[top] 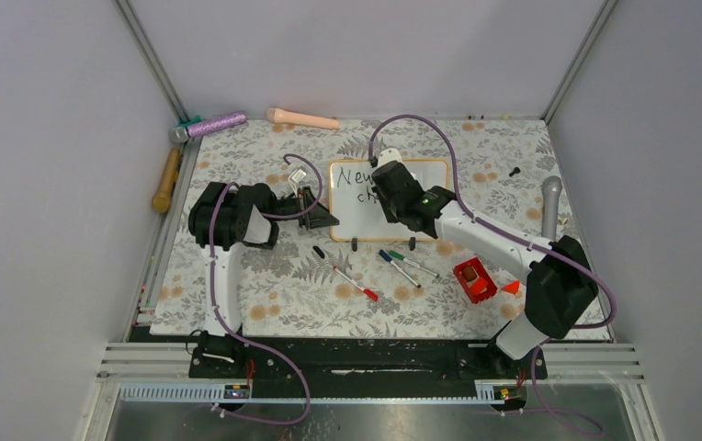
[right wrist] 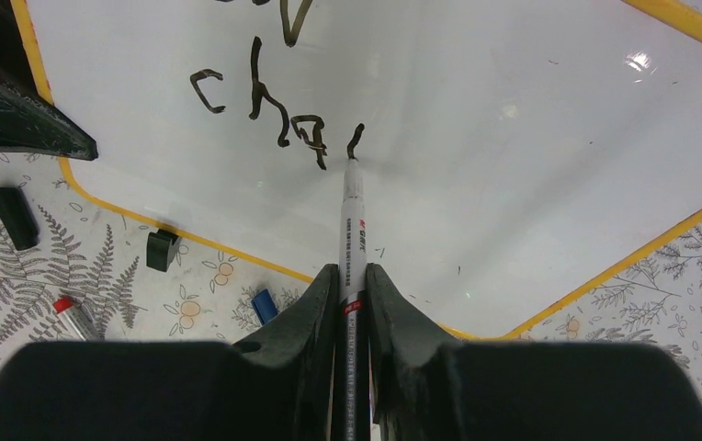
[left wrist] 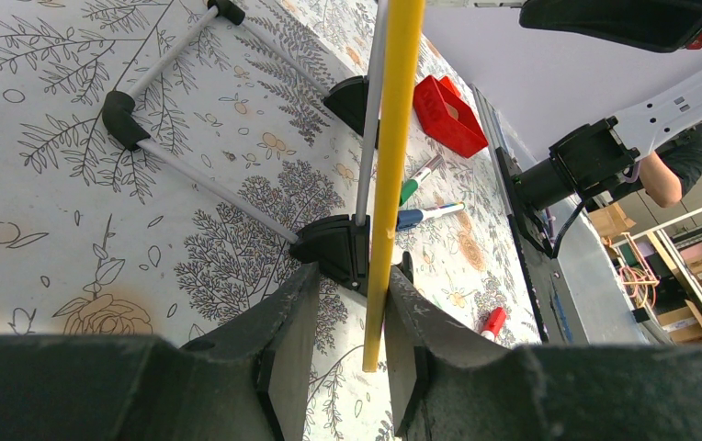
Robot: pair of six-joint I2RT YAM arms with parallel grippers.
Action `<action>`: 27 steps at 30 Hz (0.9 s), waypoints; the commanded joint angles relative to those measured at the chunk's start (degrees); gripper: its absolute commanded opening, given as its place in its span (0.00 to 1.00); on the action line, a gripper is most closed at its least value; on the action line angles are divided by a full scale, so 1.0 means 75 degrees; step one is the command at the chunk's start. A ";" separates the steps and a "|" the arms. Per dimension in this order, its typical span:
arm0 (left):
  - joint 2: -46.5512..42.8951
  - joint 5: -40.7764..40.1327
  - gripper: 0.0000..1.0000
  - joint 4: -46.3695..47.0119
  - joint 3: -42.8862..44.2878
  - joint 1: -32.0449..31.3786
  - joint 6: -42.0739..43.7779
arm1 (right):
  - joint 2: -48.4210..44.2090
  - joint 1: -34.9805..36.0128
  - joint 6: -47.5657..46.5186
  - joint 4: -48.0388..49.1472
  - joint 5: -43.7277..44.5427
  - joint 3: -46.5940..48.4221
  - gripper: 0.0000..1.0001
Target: Write a sentence on the whiteboard
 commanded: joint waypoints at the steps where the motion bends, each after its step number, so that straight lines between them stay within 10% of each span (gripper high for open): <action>1: 0.0188 -0.0152 0.31 0.0046 0.0058 -0.0017 0.0318 | 0.0099 -0.0052 -0.0087 -0.0069 0.0149 0.0444 0.00; 27: 0.0185 -0.0141 0.31 0.0040 0.0055 -0.0017 0.0318 | 0.0241 -0.0106 -0.0160 -0.0170 0.0736 0.0700 0.00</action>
